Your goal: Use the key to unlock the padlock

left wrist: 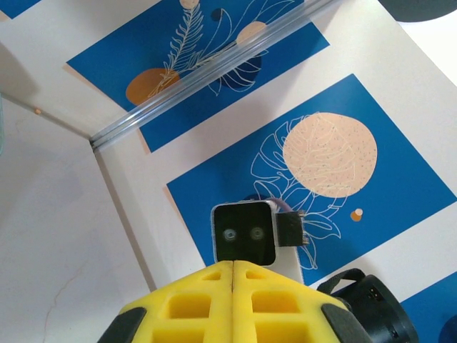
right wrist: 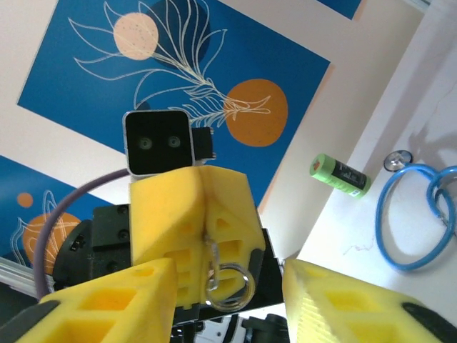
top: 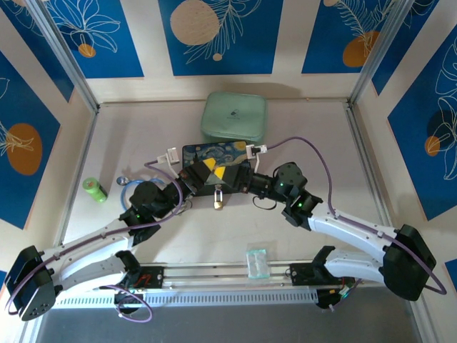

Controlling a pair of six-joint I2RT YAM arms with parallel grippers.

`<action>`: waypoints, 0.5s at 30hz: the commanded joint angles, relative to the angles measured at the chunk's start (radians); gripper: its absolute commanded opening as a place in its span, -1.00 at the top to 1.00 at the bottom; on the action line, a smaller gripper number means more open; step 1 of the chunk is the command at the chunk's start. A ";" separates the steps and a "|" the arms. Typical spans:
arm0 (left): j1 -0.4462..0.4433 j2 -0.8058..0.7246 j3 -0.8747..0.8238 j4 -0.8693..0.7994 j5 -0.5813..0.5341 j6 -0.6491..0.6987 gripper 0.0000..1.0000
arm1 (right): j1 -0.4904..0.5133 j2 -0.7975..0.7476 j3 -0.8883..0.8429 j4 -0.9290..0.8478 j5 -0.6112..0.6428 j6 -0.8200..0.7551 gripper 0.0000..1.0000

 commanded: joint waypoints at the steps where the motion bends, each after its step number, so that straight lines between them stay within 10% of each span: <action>1: -0.012 -0.015 0.038 0.013 0.015 0.003 1.00 | -0.003 -0.001 0.001 0.063 0.000 -0.009 0.25; 15: -0.012 -0.008 0.037 0.003 0.015 -0.003 1.00 | -0.009 -0.004 -0.011 0.062 0.012 -0.003 0.71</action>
